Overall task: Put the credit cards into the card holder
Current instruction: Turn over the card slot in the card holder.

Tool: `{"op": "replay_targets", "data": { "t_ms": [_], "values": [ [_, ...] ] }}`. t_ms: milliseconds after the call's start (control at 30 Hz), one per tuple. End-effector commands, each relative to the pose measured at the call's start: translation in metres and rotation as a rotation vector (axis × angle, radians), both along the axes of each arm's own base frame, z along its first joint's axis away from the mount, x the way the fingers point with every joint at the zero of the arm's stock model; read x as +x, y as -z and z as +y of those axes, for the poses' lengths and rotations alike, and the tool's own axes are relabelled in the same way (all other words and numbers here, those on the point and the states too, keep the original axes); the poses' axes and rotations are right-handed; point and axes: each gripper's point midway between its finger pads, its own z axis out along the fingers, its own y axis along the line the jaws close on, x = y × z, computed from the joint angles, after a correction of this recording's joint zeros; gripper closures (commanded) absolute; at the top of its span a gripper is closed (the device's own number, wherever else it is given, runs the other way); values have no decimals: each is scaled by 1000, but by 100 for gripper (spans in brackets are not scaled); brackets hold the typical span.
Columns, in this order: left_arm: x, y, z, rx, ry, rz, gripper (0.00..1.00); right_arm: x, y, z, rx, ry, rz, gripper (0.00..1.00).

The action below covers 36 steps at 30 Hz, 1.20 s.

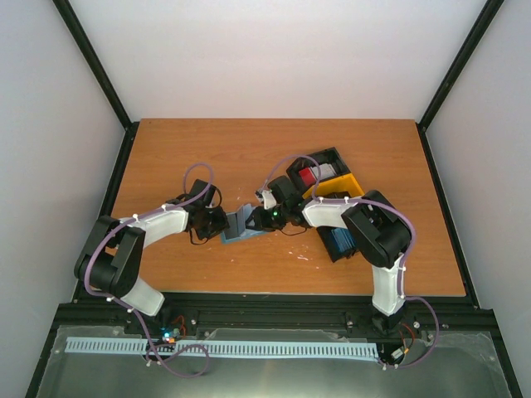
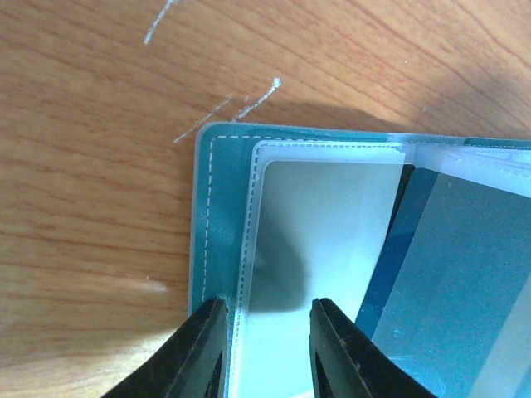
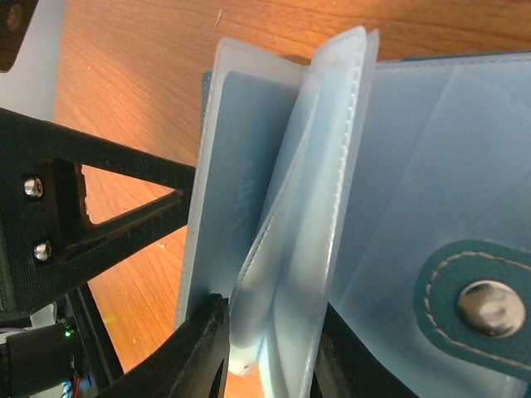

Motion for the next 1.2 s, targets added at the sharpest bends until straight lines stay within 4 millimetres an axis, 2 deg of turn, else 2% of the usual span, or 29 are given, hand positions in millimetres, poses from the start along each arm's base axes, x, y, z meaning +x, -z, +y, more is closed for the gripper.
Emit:
{"op": "replay_targets", "data": {
  "t_ms": [0, 267, 400, 567, 700, 1000, 1100, 1167],
  "values": [
    [-4, 4, -3, -6, 29, 15, 70, 4, 3, 1, -13, -12, -13, 73],
    [-3, 4, -4, -11, 30, 10, 70, 3, -5, 10, 32, -44, -8, 65],
    [-2, 1, -5, -12, 37, 0, 63, 3, -6, 15, 47, -59, -5, 61],
    [-4, 2, -6, -18, 52, 3, 58, 1, -1, 17, 35, -77, -6, 57],
    [-5, 3, 5, 32, 13, 7, 59, -2, 6, 20, 3, -96, -10, 55],
    [4, -29, 32, 110, -132, -116, 57, 2, 17, 17, -80, -77, -22, 55],
    [6, -41, 33, 93, -145, -162, 58, 4, 15, 15, -98, -63, -34, 58],
    [10, -52, 25, 41, -123, -213, 59, 5, 14, 12, -109, -55, -42, 59]
  ]
}}
